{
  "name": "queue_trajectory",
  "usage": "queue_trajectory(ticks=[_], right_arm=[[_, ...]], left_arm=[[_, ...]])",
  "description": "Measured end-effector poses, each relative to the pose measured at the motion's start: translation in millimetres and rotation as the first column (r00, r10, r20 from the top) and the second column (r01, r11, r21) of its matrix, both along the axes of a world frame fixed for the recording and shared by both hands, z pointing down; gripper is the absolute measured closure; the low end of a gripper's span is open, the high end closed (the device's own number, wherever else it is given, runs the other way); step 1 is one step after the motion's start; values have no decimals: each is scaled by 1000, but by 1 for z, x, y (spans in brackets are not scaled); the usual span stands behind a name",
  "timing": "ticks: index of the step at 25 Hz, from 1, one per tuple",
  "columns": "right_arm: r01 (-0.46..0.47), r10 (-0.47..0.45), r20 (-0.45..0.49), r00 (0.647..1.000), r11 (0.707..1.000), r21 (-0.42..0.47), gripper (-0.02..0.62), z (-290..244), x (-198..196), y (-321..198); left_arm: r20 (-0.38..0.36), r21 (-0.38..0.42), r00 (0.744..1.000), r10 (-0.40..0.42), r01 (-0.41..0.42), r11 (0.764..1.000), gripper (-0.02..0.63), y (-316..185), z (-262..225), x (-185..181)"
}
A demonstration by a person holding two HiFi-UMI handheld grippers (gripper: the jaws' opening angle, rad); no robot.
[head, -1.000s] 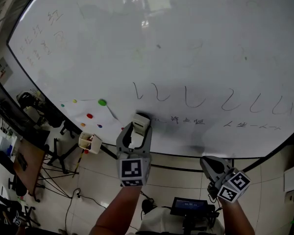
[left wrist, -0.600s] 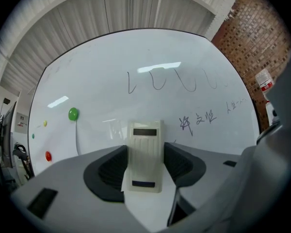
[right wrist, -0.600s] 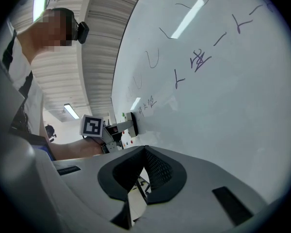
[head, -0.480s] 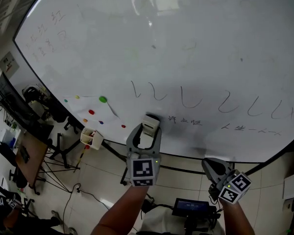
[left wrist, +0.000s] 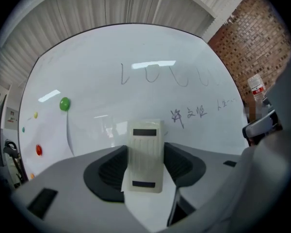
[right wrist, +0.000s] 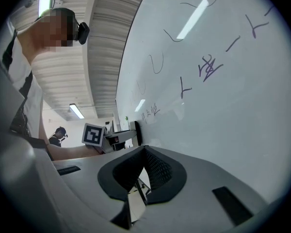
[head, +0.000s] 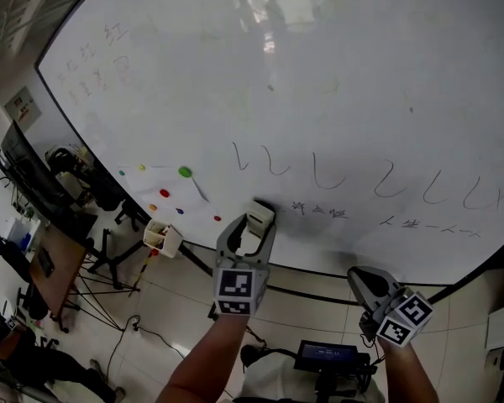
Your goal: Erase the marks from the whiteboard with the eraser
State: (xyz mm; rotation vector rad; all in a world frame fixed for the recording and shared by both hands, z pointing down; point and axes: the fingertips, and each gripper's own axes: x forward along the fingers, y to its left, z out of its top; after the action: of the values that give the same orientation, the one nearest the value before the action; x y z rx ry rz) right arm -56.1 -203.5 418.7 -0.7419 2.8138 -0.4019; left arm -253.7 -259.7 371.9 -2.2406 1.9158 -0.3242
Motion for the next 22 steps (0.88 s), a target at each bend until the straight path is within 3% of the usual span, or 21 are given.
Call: queue_trajectory(ticks=[4,9,14,17,20,22], right_arm=[[-16,16,-1,1000,1000,-3,580,1,5,-1],[-16,16,0,1000,1000,-7,580,3,4,2],[-24,23,-5,1000,1000,-21,580,9,8,5],[-20,20,-4,1000,1000,-20,580,8,8,6],[-12,12,-3,1000,1000,-11,580,4,4,7],[-6,6,-2,1000,1000,-4,580,1,0,7]], left_arm=[[53,88,995,-79,75,993,339,0,-38,-29],[83,113,989,-122,112,987,341,1,-43,-25],[111,105,990,-89,77,991,339,0,-17,6],[106,59,993,-46,40,997,337,0,4,18],[97,15,995,3,-5,1000,337,1,16,22],[93,28,996,2,-4,1000,339,2,9,15]])
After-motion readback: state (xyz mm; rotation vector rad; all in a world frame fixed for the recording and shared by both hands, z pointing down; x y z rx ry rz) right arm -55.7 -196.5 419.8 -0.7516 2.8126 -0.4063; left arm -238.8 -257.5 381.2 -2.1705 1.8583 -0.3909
